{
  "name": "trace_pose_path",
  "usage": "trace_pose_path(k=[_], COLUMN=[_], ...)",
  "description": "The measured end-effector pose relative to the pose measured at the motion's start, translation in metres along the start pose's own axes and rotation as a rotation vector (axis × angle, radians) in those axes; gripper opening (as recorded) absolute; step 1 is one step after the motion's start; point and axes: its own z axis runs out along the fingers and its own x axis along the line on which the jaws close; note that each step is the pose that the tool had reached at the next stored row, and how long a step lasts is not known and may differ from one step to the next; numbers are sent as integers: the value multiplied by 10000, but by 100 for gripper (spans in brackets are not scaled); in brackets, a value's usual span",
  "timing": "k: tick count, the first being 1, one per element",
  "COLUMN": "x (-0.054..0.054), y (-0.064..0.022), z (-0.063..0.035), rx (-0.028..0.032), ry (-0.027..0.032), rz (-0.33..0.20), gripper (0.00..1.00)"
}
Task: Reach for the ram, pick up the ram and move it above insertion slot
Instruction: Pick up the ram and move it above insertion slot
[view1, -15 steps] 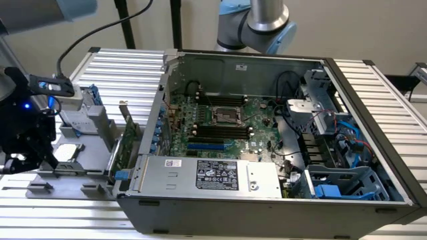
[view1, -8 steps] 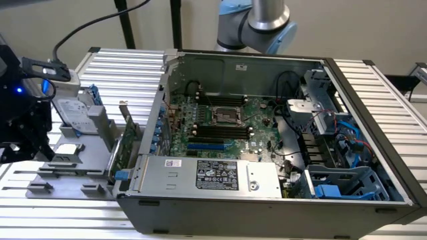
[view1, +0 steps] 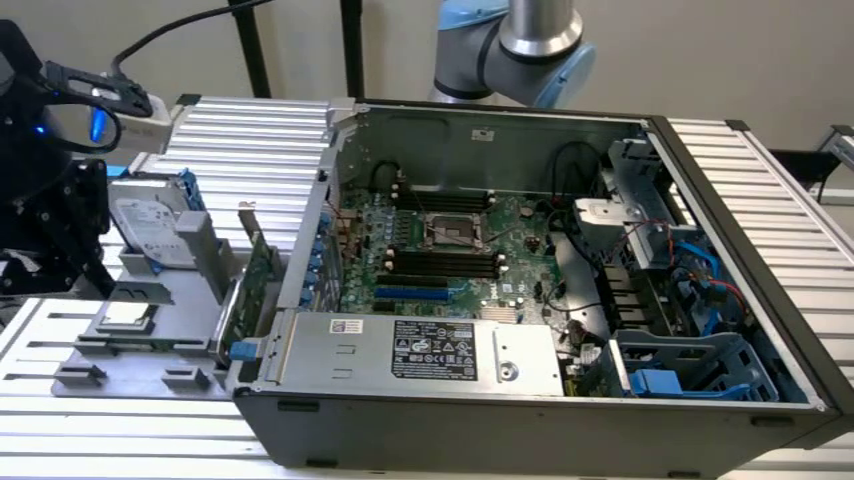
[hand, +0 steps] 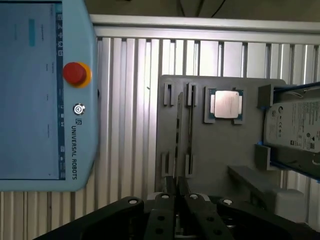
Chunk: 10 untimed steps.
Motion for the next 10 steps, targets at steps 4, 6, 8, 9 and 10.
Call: trace_pose_path(k=[4,6,8,9,10], x=[1,2,3,3,4], y=[-143,-217,-304,-350,-393], z=[-189,-281,-375,-423,-470], rx=[-8,-12,-22,-25,-28], ry=[0,0,1,0,-1], rz=[0,-2,-2,-1,0], gripper=[14,14,14,14,14])
